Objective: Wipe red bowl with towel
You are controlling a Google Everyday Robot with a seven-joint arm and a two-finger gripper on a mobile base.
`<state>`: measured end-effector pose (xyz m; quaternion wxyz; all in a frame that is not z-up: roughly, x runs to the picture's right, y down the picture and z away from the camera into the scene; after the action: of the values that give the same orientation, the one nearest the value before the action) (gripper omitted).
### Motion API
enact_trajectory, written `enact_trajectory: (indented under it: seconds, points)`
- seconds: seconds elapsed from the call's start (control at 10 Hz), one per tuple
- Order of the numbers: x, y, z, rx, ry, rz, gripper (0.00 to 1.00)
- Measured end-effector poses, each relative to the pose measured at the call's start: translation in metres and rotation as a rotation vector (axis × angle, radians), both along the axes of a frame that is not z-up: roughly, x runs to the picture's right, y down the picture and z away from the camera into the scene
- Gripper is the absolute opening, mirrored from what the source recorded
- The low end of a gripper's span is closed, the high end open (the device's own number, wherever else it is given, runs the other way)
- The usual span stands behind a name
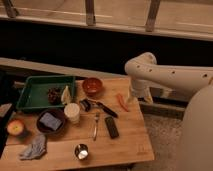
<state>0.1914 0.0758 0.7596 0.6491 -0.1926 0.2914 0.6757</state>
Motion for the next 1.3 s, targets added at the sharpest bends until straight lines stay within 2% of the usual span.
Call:
enact_trajectory:
  seconds: [0.9, 1.1, 1.3]
  points:
    - [0.0, 0.0, 0.0, -0.001, 0.002, 0.0, 0.8]
    - [-0.005, -0.005, -0.005, 0.02, -0.007, -0.015, 0.8]
    - [-0.029, -0.015, -0.011, 0.045, -0.046, -0.052, 0.8]
